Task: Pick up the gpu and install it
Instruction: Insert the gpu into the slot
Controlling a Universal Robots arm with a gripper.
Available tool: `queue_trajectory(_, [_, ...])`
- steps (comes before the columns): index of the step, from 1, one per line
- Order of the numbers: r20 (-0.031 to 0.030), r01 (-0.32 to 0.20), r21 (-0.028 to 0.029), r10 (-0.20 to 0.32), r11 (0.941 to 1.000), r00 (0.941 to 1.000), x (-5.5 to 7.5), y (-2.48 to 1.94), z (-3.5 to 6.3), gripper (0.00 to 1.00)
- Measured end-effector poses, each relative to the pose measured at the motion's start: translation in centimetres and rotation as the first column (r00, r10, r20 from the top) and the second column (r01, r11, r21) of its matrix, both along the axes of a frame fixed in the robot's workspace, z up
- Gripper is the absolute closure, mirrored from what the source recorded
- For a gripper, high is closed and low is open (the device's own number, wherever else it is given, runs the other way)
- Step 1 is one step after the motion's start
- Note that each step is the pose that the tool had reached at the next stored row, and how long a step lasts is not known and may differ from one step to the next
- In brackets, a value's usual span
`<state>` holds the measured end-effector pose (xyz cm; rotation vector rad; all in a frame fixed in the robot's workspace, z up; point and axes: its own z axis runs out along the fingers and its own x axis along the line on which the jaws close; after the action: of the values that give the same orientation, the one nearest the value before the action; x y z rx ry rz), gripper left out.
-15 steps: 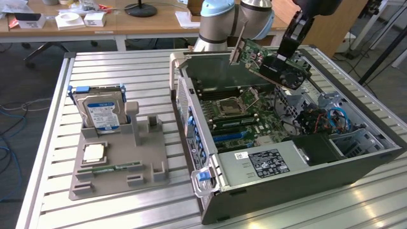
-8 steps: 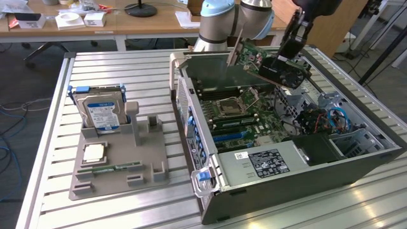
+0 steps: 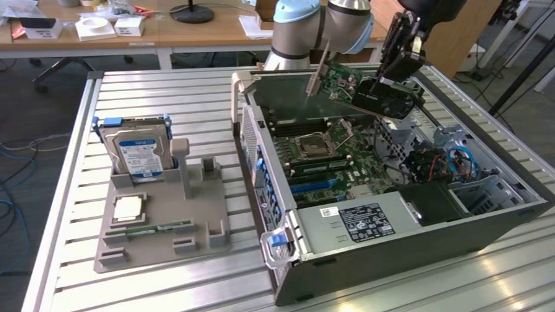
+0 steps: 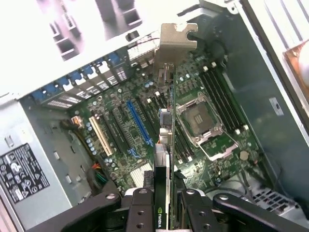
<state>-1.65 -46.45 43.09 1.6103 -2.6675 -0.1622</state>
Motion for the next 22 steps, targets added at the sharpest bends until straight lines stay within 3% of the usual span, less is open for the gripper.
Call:
queue_trajectory(5, [0.0, -0.091, 0.0, 0.091, 0.9959, 0.9959, 0.0, 0.0, -0.03, 0.74])
queue_trajectory(10, [0.0001, -0.179, 0.0001, 0.179, 0.9838, 0.9838, 0.0, 0.0, -0.08, 0.74])
queue_trajectory(16, [0.0001, -0.285, 0.0, 0.285, 0.9584, 0.9584, 0.0, 0.0, -0.15, 0.74])
queue_trajectory(22, [0.0, -0.382, 0.0, 0.382, 0.924, 0.924, 0.0, 0.0, -0.22, 0.74])
